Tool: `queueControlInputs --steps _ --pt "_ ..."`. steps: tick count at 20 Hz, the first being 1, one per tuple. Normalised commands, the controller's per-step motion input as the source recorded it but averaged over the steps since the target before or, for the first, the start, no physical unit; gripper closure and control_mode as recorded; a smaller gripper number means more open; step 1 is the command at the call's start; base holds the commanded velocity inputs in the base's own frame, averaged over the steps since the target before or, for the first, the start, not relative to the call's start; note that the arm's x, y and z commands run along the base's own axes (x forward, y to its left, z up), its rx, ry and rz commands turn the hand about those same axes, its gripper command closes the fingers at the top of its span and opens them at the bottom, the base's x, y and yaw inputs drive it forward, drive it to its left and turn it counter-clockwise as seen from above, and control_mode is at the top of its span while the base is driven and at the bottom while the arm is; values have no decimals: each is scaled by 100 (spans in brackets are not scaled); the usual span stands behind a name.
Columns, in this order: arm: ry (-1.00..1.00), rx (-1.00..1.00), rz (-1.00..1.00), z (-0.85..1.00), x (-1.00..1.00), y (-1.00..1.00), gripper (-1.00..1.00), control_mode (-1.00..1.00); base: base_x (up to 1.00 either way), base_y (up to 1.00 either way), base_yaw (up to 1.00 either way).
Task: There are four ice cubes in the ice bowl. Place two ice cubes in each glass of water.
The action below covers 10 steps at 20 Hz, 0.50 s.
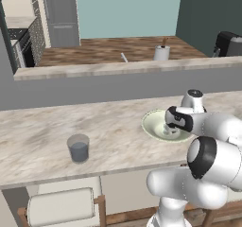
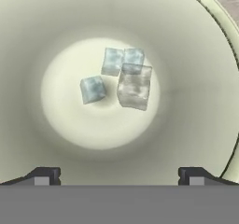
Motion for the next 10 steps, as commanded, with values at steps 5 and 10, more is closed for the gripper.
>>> queueControlInputs --steps 5,10 --pt "0 0 0 -16 2 0 -100 -100 0 0 0" --pt "0 0 0 -12 10 0 -100 -100 0 0 0"
